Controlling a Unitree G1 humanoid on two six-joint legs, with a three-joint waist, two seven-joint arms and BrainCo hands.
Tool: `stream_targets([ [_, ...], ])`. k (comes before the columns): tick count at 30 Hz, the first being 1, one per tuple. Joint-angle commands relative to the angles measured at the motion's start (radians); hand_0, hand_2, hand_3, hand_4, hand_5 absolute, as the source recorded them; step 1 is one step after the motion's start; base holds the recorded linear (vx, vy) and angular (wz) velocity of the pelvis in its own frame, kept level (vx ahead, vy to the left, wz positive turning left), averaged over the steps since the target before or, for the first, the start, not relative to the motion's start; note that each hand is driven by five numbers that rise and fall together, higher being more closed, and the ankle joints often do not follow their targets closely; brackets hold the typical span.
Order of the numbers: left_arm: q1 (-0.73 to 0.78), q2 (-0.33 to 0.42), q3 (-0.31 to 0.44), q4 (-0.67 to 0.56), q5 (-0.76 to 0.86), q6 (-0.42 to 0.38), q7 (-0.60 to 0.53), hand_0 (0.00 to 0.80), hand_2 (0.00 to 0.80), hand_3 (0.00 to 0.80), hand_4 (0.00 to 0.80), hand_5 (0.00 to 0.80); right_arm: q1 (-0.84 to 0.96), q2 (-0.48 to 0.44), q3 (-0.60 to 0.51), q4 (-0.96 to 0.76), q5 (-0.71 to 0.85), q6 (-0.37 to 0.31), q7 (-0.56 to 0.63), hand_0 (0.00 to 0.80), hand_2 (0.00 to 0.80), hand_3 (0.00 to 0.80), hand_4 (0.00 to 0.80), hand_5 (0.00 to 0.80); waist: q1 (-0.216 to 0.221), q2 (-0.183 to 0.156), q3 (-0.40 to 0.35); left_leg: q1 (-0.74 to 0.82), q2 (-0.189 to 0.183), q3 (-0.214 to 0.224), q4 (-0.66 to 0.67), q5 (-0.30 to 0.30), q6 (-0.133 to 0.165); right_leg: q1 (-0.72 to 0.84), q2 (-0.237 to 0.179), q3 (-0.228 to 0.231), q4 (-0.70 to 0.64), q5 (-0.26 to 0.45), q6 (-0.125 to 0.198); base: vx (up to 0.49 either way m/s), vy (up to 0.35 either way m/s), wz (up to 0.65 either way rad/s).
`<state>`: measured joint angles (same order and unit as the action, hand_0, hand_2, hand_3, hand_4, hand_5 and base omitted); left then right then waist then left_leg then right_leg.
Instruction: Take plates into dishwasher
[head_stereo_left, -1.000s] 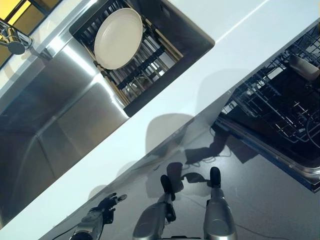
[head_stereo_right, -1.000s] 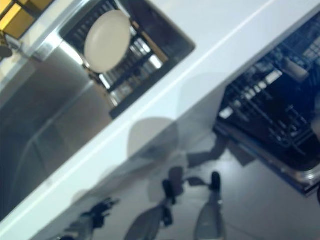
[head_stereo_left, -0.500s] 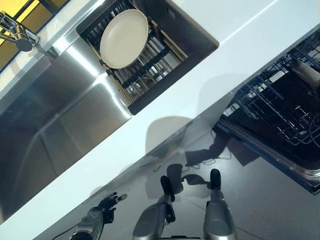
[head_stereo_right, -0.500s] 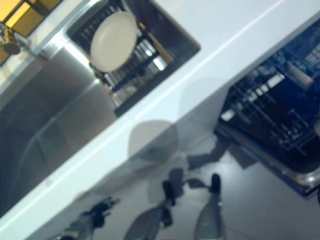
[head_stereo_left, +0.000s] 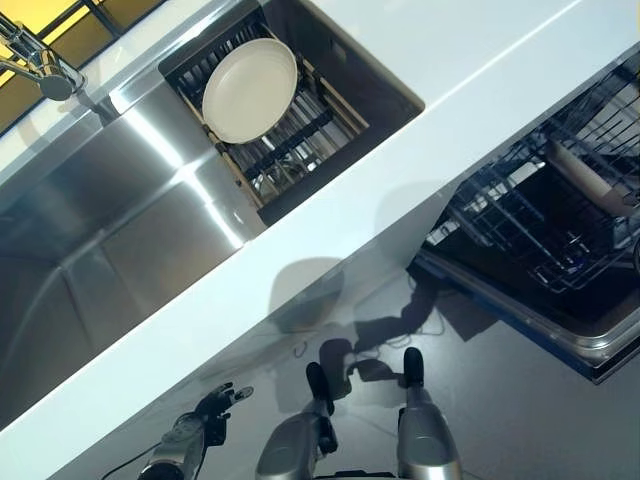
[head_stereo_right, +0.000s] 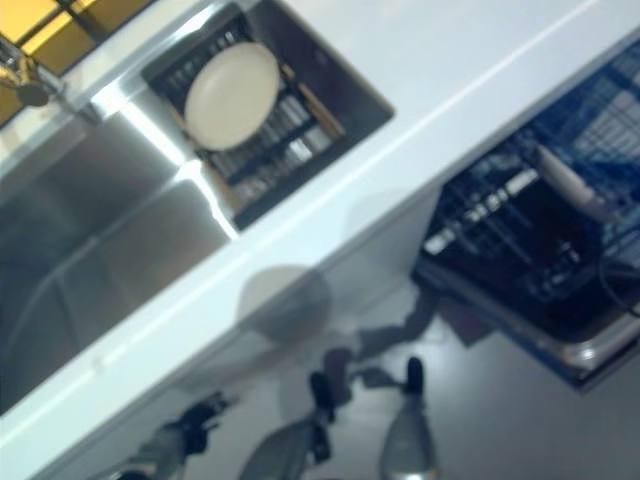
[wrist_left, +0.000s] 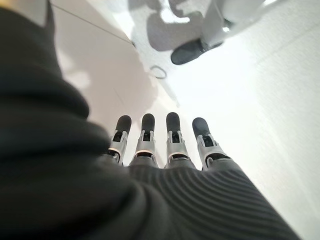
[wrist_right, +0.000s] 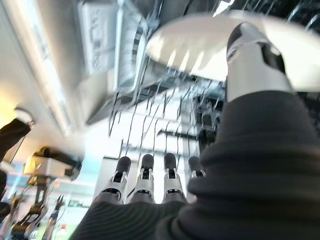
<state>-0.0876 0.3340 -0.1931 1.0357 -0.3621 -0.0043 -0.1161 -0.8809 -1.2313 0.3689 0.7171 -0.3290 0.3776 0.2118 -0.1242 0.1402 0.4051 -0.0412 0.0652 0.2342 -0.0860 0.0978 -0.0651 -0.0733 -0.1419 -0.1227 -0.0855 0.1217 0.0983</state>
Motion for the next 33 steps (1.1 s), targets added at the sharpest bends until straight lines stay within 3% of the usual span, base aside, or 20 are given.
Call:
stream_targets([
  [1,0.017,0.046,-0.028,0.07,0.053,0.009,0.018,0.0,0.0,0.0,0.0,0.0,-0.079,-0.073,0.078,0.019,0.009,0.002,-0.004,0.0,0.0,0.0,0.0,0.0,0.011,-0.099,-0.132,0.09,-0.01,0.007,0.007,-0.086,-0.014,0.004,0.035,0.044,0.053,-0.053,0.011,0.069,0.033,-0.03],
  [10,0.025,0.055,-0.015,0.107,0.077,0.018,0.029,0.0,0.0,0.0,0.0,0.0,-0.232,-0.15,0.209,0.091,0.033,-0.041,-0.016,0.0,0.0,0.0,0.0,0.0,0.013,-0.172,-0.203,0.135,-0.006,0.007,0.005,-0.104,-0.005,0.059,0.051,0.066,0.036,-0.052,0.015,0.066,0.019,-0.04],
  [20,0.036,0.063,-0.031,0.103,0.018,0.028,0.053,0.0,0.0,0.0,0.0,0.0,-0.523,-0.18,0.439,0.096,0.032,-0.083,-0.154,0.0,0.0,0.0,0.0,0.0,0.052,-0.212,-0.247,0.149,-0.002,-0.024,0.004,-0.1,-0.003,0.104,0.057,0.049,0.016,-0.054,0.017,0.04,0.011,-0.02],
  [28,0.022,0.049,-0.027,0.109,-0.03,0.049,0.087,0.0,0.0,0.0,0.0,0.0,-0.73,-0.115,0.585,-0.03,0.077,-0.122,-0.261,0.0,0.0,0.0,0.0,0.0,0.093,-0.226,-0.266,0.141,-0.014,-0.057,0.009,-0.101,0.003,0.124,0.048,0.006,0.006,-0.064,0.017,0.029,0.033,0.1],
  [33,0.04,0.037,-0.001,0.109,-0.038,0.055,0.099,0.0,0.0,0.0,0.0,0.0,-0.716,-0.052,0.558,-0.17,0.057,-0.172,-0.244,0.0,0.0,0.0,0.0,0.0,0.129,-0.238,-0.27,0.136,-0.022,-0.082,0.01,-0.099,0.01,0.136,0.045,-0.019,0.002,-0.066,0.018,0.06,0.021,0.18],
])
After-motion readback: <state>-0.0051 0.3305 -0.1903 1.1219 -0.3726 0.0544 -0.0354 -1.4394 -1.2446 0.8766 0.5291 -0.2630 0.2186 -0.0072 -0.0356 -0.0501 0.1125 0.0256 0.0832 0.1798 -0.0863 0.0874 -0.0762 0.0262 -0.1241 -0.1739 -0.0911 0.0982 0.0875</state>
